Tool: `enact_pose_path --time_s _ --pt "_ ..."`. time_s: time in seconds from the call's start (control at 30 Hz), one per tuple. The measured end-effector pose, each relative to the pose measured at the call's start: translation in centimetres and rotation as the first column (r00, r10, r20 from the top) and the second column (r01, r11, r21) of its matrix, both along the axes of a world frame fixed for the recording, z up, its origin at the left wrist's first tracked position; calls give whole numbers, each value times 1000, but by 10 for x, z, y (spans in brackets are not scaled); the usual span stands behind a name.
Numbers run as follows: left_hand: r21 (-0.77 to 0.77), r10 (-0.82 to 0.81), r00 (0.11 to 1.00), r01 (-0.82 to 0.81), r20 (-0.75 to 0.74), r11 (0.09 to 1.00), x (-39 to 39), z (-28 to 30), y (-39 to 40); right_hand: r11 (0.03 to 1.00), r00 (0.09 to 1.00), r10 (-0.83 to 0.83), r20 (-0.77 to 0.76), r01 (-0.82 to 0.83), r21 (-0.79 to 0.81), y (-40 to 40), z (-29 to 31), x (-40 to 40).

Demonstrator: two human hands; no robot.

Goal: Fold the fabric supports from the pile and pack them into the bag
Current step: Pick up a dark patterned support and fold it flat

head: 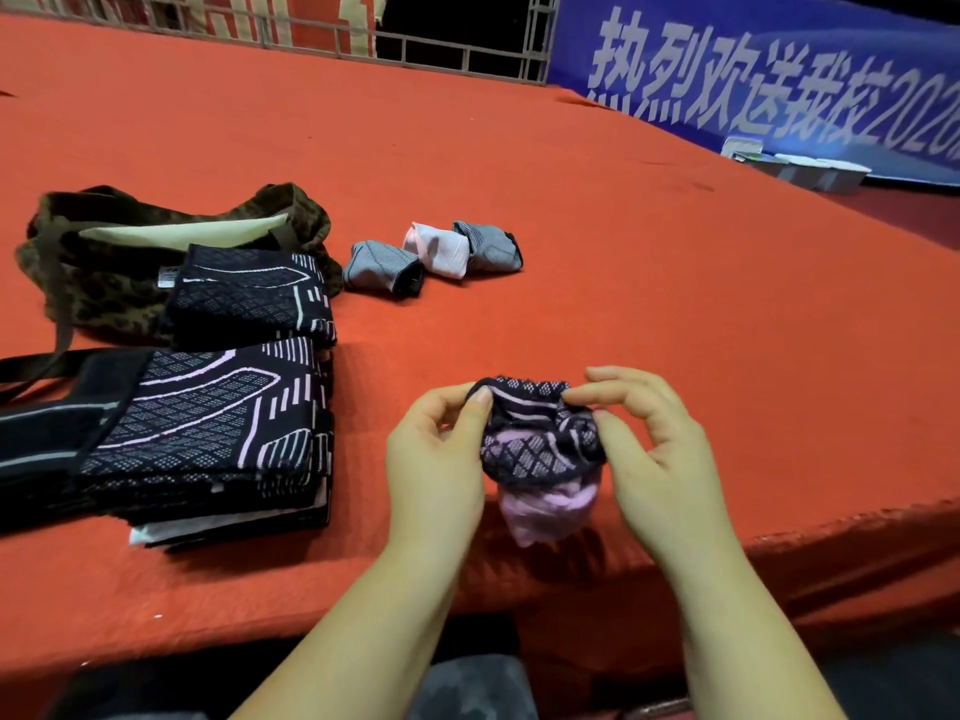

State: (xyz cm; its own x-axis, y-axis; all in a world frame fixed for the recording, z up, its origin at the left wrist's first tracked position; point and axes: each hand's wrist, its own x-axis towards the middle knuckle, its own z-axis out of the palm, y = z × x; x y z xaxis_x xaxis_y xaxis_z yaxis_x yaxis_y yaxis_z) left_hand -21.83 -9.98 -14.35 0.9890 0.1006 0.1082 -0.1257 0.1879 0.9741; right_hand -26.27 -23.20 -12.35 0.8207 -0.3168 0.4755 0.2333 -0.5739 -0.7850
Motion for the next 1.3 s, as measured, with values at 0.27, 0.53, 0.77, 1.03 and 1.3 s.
enact_pose_path --time_s 0.27,0.53,0.77,1.03,1.3 --pt "107 -2 1000 1 8 994 0 2 5 919 996 -71 -54 44 -393 22 -6 1" --pt "-207 -207 928 147 -309 967 14 -5 6 897 993 -83 81 110 -428 29 -17 5" --pt "-1 -218 915 231 -341 973 -10 -12 -5 940 962 -258 93 272 -204 20 -31 10" --pt "-330 -271 849 122 -454 936 -5 0 -7 940 945 -326 14 326 -98 20 -33 8" --pt "-148 -323 845 287 -426 946 -4 2 -1 935 940 -340 37 342 -93 24 -35 6"
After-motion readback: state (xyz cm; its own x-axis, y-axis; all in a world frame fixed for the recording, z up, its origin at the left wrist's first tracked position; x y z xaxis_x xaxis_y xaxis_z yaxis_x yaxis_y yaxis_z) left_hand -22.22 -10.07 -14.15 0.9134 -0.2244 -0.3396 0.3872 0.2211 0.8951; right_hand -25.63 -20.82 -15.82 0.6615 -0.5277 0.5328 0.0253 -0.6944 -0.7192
